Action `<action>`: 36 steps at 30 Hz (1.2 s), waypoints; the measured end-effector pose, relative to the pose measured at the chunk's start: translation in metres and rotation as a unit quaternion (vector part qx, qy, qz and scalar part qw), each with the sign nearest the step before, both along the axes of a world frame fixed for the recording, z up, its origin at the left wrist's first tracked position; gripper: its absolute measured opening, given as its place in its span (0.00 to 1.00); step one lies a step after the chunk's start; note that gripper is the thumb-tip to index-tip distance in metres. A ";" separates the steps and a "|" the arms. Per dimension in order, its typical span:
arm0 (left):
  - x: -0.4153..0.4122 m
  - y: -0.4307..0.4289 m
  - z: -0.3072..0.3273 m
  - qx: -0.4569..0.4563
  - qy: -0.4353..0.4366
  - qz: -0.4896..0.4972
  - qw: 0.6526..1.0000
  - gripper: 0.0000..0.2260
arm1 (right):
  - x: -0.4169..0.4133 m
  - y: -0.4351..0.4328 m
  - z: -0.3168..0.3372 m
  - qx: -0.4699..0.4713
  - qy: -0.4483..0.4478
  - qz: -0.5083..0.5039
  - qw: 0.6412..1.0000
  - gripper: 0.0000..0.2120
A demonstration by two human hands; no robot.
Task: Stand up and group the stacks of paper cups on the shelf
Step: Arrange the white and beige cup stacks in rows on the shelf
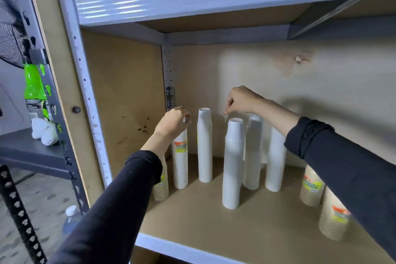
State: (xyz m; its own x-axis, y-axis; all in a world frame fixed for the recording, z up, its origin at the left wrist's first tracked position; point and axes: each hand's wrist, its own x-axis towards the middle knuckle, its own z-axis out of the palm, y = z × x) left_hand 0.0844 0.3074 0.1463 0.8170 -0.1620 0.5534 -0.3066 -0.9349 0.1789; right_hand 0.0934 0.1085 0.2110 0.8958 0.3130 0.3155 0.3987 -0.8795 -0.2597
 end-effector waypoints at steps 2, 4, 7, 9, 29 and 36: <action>0.005 -0.010 0.005 0.001 0.000 -0.007 1.000 0.10 | -0.003 -0.003 -0.007 -0.001 0.012 -0.002 1.000 0.11; 0.015 -0.018 0.008 0.001 0.002 -0.010 1.000 0.10 | -0.006 -0.005 -0.012 -0.001 0.026 -0.003 1.000 0.14; 0.029 -0.028 0.012 0.002 0.011 -0.009 1.000 0.09 | -0.011 -0.006 -0.019 -0.030 0.029 -0.004 0.999 0.13; 0.036 -0.034 0.016 0.010 0.018 -0.011 1.000 0.10 | -0.011 -0.007 -0.022 -0.046 0.019 -0.009 0.999 0.14; 0.083 -0.037 0.014 -0.010 0.092 -0.037 0.995 0.16 | 0.004 -0.036 -0.034 0.010 -0.003 0.028 1.000 0.07; 0.076 -0.042 0.021 0.020 0.099 -0.071 0.992 0.12 | 0.002 -0.053 -0.031 0.044 -0.001 0.082 0.996 0.09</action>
State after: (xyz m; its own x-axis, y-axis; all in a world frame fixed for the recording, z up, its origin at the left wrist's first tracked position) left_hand 0.1602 0.2652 0.1673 0.8767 -0.3016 0.3746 -0.3981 -0.8922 0.2134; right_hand 0.0955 0.0559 0.1801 0.8340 0.4266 0.3498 0.5362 -0.7760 -0.3320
